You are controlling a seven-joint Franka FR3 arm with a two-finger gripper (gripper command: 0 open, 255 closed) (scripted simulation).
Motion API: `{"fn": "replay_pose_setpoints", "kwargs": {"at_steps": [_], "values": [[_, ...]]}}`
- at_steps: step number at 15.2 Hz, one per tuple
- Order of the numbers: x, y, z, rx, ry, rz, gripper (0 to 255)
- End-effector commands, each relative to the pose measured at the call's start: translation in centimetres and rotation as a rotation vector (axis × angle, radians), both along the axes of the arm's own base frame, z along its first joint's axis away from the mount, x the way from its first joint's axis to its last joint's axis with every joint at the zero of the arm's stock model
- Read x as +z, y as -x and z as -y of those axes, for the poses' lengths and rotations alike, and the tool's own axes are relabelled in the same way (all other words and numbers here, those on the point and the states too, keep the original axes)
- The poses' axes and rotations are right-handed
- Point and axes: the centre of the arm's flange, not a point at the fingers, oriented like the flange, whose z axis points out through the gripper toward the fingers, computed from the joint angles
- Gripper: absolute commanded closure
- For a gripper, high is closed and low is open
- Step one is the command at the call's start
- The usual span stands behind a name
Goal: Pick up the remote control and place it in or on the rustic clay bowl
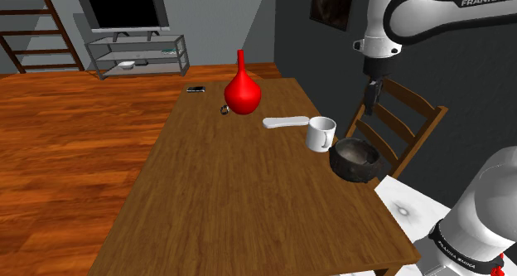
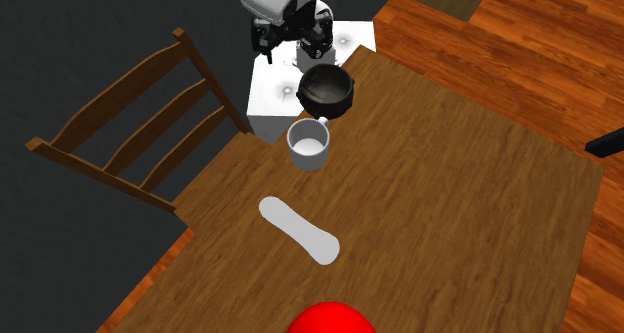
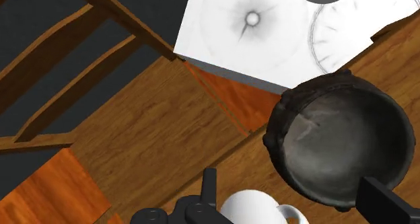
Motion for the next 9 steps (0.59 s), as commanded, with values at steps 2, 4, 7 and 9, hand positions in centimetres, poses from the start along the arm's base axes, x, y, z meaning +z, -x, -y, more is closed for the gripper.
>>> {"fn": "replay_pose_setpoints", "kwargs": {"at_steps": [2, 4, 7, 9], "values": [[-1.6, -3.2, 1.2, 0.074, -0.016, 0.008, 0], [-2.7, -5.4, 1.9, 0.122, -0.027, 0.013, 0], [-4.4, -8.8, 2.5, 0.194, -0.043, 0.019, 0], [-5.6, -11.0, 2.9, 0.242, -0.054, 0.024, 0]]}}
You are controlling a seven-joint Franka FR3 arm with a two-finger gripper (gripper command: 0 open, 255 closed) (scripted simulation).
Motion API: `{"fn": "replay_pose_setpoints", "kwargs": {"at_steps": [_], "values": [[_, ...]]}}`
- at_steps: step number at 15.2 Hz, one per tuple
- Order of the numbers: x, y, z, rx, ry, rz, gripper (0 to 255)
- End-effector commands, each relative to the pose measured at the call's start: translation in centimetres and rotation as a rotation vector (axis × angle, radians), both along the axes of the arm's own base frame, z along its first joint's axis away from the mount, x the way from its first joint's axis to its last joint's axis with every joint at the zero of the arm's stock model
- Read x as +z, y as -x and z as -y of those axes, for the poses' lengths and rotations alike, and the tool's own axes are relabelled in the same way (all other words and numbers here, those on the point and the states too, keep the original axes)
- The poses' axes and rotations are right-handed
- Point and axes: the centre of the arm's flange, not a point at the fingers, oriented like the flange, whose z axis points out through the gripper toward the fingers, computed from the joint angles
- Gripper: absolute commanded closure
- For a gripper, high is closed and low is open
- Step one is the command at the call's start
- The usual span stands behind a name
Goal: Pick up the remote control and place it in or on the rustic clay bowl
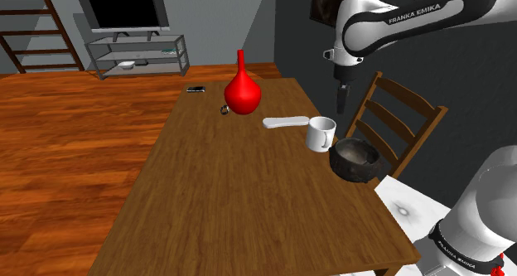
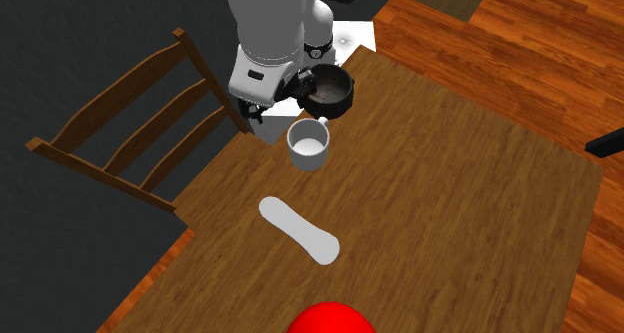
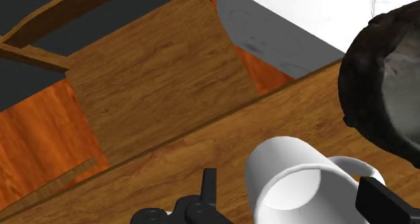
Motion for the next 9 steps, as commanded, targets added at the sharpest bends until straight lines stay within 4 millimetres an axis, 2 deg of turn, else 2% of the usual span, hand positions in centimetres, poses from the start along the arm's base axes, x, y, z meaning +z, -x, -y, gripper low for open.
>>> {"fn": "replay_pose_setpoints", "kwargs": {"at_steps": [1, 9], "values": [[-1.3, -2.1, 0.3, 0.051, -0.011, 0.006, 0], [-5.7, -11.2, 0.1, 0.243, -0.054, 0.023, 0]]}}
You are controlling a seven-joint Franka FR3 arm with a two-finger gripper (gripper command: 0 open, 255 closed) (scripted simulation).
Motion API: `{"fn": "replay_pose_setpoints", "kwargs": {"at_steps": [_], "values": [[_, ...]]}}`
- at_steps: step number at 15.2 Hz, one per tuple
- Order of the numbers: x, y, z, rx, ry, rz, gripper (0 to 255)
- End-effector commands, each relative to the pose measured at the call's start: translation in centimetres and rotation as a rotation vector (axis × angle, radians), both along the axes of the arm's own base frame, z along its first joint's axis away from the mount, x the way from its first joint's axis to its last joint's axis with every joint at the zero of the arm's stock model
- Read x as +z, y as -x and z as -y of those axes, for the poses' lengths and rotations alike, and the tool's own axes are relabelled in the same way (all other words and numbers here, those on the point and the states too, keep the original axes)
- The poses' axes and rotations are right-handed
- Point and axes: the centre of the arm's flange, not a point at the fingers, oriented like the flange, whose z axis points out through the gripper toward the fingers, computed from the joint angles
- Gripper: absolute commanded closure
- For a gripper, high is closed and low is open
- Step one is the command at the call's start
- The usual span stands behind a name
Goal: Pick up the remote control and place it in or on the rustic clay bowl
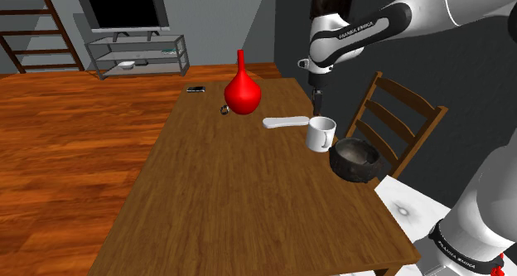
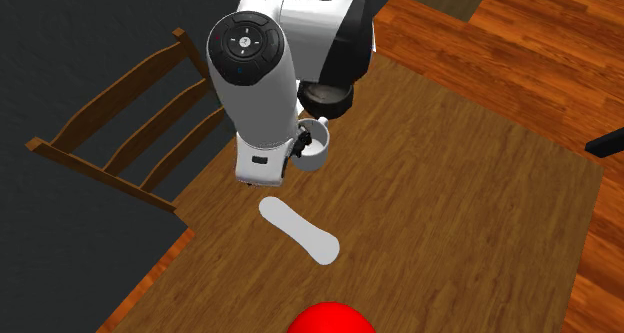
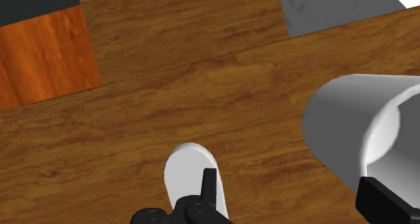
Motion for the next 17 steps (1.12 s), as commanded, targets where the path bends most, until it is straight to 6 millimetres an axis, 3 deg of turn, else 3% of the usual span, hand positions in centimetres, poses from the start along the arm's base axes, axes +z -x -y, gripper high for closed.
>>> {"fn": "replay_pose_setpoints", "kwargs": {"at_steps": [1, 9, 17], "values": [[-1.1, -2.4, -0.5, 0.051, -0.011, 0.005, 0], [-5.3, -11.3, -2.9, 0.243, -0.055, 0.023, 0], [-9.5, -11.6, -3.2, 0.252, -0.057, 0.023, 0]]}}
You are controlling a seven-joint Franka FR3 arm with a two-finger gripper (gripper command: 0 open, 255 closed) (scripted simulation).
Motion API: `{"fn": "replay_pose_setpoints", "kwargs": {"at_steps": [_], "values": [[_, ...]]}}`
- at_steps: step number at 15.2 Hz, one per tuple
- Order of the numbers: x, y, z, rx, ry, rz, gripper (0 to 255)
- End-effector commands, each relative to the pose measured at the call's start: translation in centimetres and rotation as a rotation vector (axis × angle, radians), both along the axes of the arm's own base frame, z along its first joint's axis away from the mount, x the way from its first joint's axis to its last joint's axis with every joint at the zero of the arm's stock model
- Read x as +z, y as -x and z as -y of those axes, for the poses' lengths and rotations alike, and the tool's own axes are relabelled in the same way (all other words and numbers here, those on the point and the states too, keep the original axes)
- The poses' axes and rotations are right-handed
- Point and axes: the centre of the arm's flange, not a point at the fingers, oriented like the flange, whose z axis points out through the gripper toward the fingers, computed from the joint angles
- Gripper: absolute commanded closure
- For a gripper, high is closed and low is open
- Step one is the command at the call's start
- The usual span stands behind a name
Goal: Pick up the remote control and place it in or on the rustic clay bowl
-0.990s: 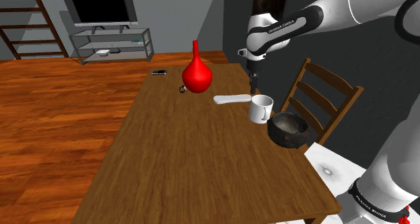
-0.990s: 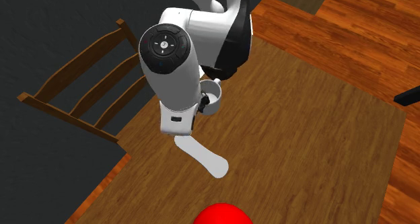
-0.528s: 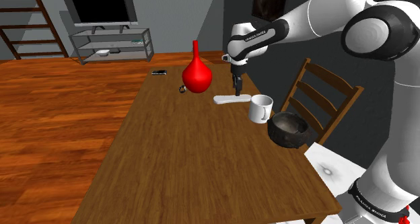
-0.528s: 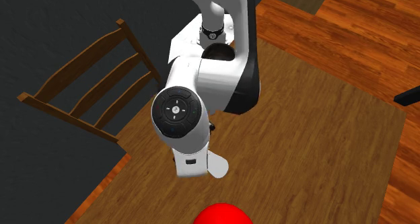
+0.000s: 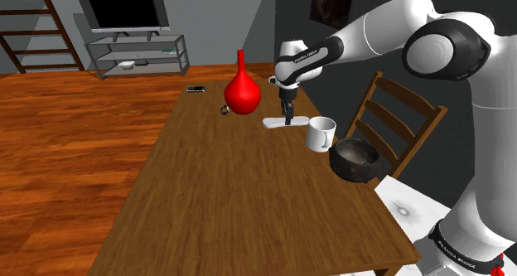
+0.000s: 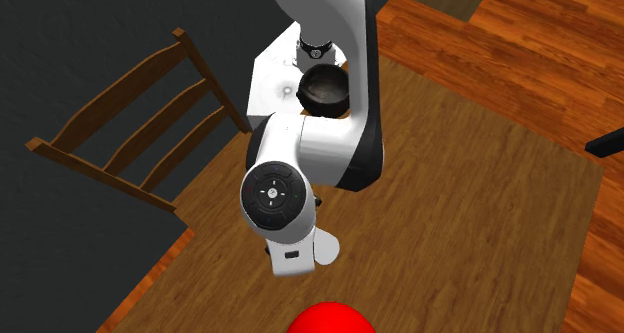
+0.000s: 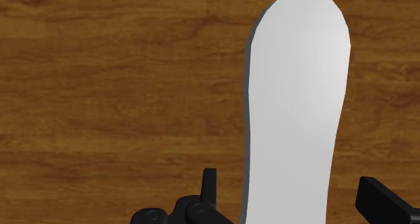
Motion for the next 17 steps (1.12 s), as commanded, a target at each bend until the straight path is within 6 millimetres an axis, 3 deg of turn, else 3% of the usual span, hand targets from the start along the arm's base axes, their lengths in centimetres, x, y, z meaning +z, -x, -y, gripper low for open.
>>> {"fn": "replay_pose_setpoints", "kwargs": {"at_steps": [1, 8, 9, 17], "values": [[-0.72, 0.17, -0.07, 0.000, 0.000, 0.000, 0], [-0.72, 0.16, -0.08, 0.000, 0.000, 0.000, 0], [-0.72, 0.16, -0.08, 0.000, 0.000, 0.000, 255], [-0.72, 0.17, -0.07, 0.000, 0.000, 0.000, 255]]}}
